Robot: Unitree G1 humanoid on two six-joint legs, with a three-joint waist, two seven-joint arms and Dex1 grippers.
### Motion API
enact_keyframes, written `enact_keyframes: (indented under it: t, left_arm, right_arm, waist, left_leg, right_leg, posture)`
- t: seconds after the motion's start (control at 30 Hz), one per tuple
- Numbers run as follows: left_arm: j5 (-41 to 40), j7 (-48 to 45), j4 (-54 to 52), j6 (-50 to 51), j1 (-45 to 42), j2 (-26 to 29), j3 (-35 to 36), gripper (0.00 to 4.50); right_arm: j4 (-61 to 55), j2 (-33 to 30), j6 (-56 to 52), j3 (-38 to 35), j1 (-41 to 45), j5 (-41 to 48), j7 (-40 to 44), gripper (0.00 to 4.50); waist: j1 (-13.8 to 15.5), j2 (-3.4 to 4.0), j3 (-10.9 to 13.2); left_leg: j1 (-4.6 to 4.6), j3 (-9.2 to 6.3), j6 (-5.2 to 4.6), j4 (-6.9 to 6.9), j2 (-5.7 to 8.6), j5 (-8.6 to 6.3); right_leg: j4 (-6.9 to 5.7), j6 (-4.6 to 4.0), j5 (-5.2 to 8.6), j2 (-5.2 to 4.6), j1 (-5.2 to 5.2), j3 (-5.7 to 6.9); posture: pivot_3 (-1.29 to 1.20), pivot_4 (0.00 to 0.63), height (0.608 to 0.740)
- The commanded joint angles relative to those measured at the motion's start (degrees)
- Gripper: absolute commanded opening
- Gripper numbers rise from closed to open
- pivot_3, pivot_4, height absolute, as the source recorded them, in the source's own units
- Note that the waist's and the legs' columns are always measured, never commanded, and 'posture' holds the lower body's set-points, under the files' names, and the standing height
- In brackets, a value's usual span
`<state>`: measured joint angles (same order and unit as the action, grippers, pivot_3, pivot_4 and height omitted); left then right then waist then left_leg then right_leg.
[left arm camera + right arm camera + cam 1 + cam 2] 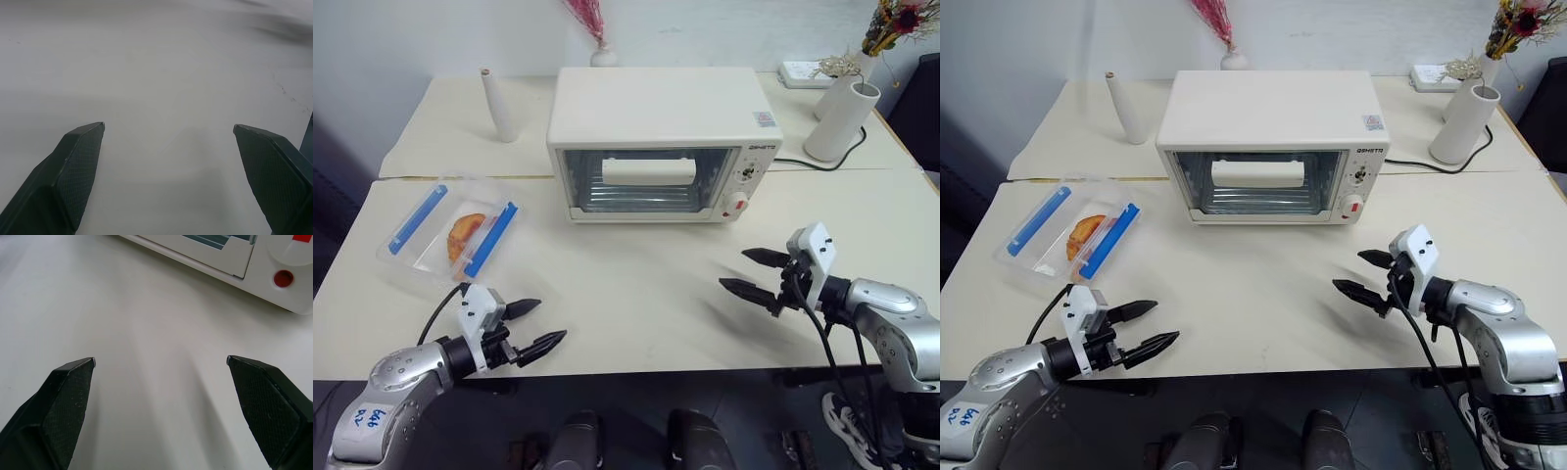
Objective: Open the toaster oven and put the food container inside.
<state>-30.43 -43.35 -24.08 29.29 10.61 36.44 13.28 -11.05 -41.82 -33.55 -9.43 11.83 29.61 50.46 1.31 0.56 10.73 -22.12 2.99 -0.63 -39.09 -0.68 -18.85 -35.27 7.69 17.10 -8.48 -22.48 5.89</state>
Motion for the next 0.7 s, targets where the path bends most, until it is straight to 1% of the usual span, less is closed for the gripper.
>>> enact_keyframes:
  t: [0.03, 0.17, 0.5, 0.6, 0.7]
  left_arm:
    - [-0.4, -0.2, -1.2, -0.6, 0.0, 0.2, 0.5, 4.49]
    - [0.0, 1.0, -1.0, 0.3, -0.7, 0.3, 0.4, 4.49]
    - [-2.5, 1.2, -1.5, 3.5, -3.1, 0.5, 1.3, 4.49]
    - [-7.6, -0.7, -3.9, 6.7, -4.6, 1.3, 2.1, 4.49]
    - [-12.4, -1.9, -5.0, 10.2, -9.1, 2.9, 2.0, 4.49]
  right_arm:
    - [-2.0, 0.2, 1.2, -1.3, -0.6, 0.6, -0.2, 4.50]
    - [-2.0, 0.4, 1.7, -0.8, -0.5, 0.0, -0.7, 4.50]
    - [-3.0, 1.0, 0.3, -0.4, -0.7, 1.0, -1.8, 4.50]
    - [-4.1, 1.6, -0.5, 0.2, 0.3, 1.4, -2.5, 4.50]
    - [-4.7, 2.9, -2.7, 0.2, 4.4, 3.2, -3.7, 4.50]
  waist:
    - [0.0, 0.00, 0.0]
    - [0.0, 0.00, 0.0]
    - [0.0, 0.00, 0.0]
    - [0.0, 0.00, 0.0]
    - [0.0, -0.01, 0.0]
  left_leg:
    - [0.00, 0.00, 0.00, 0.00, 0.00, 0.00]
    - [0.00, 0.00, 0.00, 0.00, 0.00, 0.00]
    - [0.00, 0.00, 0.00, 0.00, 0.01, 0.00]
    - [0.00, 0.00, 0.00, 0.00, 0.00, 0.00]
    - [0.00, -0.01, 0.02, 0.00, -0.04, 0.01]
  right_leg:
    - [0.00, 0.00, 0.00, 0.00, 0.00, 0.00]
    - [0.00, 0.00, 0.00, 0.00, 0.00, 0.00]
    - [-0.01, 0.00, 0.00, 0.00, 0.00, 0.00]
    - [-0.02, 0.00, 0.00, 0.00, 0.00, 0.00]
    - [-0.03, 0.00, 0.00, 0.00, 0.00, -0.02]
  posture:
    - [0.00, 0.150, 0.740]
    - [0.00, 0.150, 0.740]
    - [0.00, 0.150, 0.740]
    - [0.00, 0.150, 0.740]
    - [0.00, 0.150, 0.740]
